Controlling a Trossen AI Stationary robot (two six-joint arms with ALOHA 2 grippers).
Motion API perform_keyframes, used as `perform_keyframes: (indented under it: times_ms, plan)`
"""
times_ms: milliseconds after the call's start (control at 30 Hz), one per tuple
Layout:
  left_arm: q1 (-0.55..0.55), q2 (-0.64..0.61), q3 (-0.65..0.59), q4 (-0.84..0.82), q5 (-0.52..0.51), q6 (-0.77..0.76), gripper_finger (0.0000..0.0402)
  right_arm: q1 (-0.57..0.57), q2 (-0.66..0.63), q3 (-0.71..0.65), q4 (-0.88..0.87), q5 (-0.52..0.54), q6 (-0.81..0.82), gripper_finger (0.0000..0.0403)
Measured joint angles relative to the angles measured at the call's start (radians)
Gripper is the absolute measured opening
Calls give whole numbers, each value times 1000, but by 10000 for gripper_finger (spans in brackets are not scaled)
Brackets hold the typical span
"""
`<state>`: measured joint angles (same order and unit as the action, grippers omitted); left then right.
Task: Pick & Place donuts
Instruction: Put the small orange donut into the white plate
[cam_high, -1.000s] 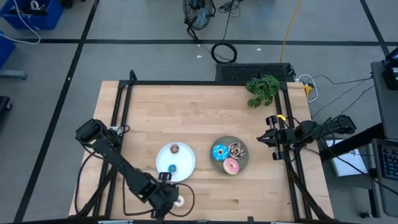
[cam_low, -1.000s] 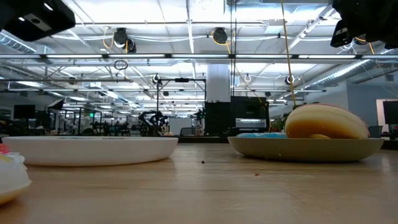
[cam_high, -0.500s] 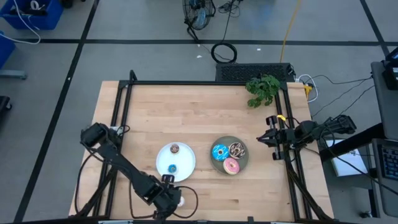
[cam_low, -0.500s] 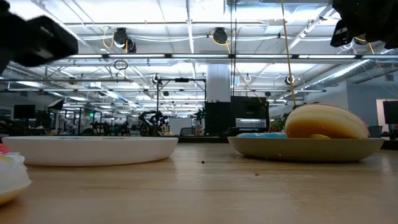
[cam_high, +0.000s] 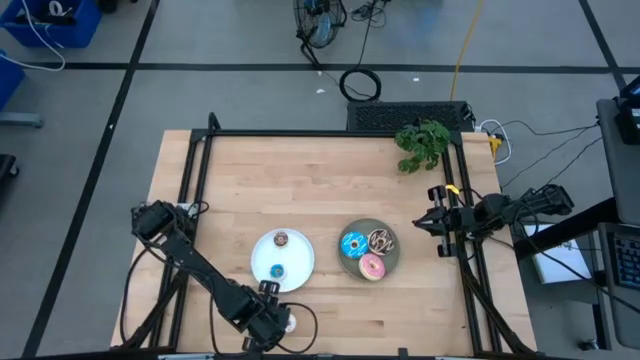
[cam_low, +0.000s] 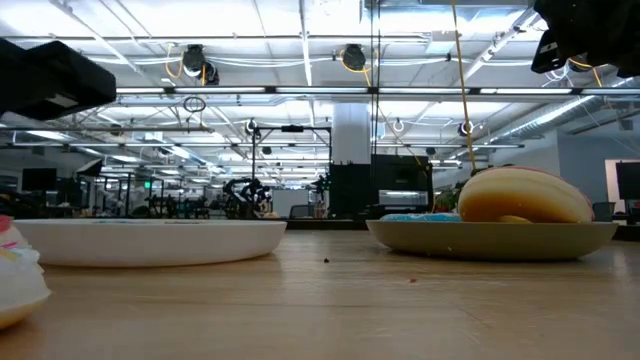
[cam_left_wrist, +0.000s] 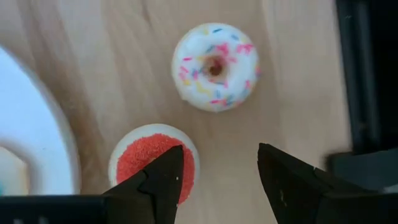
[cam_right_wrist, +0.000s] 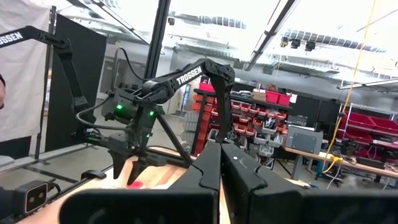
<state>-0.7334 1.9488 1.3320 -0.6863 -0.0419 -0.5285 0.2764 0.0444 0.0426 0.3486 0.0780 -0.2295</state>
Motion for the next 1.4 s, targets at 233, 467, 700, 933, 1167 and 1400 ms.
perform_keyframes:
  times_ms: [233,467,700,933,1167,1400]
  plan:
    - [0,-1,78,-45,-11,1,207,0,0,0,2,-1,0,0]
    - [0,6,60,-120,-29,-48,207,0,0,0,2,-1,5,0]
    - [-3,28,46,-120,-55,-30,207,0,0,0,6,-1,4,0]
    - [-7,28,46,-121,-62,-34,207,0,0,0,6,-1,4,0]
    - [-10,82,47,-104,-71,-28,207,0,0,0,6,-1,4,0]
    - [-7,99,50,-98,-58,-32,194,0,1,0,6,-1,4,0]
